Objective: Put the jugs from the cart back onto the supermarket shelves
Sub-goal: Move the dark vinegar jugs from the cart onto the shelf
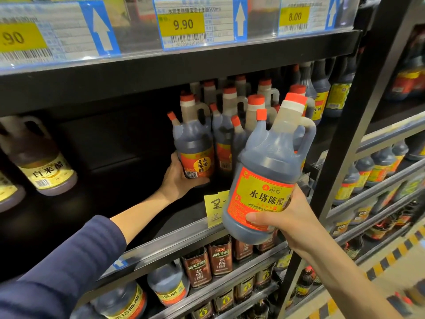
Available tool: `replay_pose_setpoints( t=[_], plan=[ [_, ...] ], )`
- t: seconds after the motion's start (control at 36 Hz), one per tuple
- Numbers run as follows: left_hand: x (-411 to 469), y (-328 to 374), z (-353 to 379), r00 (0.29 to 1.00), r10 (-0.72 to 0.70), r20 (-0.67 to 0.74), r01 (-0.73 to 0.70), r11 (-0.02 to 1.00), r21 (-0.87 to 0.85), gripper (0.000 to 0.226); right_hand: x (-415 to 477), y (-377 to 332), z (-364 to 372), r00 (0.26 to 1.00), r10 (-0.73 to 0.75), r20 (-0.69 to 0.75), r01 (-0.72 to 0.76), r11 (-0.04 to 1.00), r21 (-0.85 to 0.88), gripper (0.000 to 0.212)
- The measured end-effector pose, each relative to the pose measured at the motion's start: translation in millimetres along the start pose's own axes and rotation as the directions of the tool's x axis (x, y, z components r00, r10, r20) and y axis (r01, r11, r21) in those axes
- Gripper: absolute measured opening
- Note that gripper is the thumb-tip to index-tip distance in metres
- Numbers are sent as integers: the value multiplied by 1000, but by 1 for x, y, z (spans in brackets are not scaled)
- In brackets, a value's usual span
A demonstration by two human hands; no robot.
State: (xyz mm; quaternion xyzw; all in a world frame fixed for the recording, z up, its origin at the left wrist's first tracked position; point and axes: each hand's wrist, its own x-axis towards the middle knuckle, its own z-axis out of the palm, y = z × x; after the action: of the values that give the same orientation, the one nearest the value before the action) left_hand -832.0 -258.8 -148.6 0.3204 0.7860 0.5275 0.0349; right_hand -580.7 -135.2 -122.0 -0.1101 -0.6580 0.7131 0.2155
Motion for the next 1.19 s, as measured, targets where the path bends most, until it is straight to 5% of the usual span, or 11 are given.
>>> replay_pose_setpoints(
  t=[0.28, 0.81, 1.06, 1.19],
  plan=[
    [13, 0, -14, 983, 5, 183, 29, 983, -180, 106, -1, -1, -4, 1000, 0, 13, 0, 1000, -18, 113],
    [3, 2, -6, 995, 6, 104, 0, 998, -62, 92, -7, -7, -2, 1000, -14, 24, 13, 1000, 15, 105],
    [-33, 41, -17, 976, -203, 74, 200, 979, 48, 137, -11, -15, 2, 1000, -4, 7, 4, 1000, -11, 122],
    [-80, 85, -27, 998, -28, -59, 31, 998, 55, 96, -12, -16, 8, 1000, -23, 14, 23, 1000, -13, 123]
  ],
)
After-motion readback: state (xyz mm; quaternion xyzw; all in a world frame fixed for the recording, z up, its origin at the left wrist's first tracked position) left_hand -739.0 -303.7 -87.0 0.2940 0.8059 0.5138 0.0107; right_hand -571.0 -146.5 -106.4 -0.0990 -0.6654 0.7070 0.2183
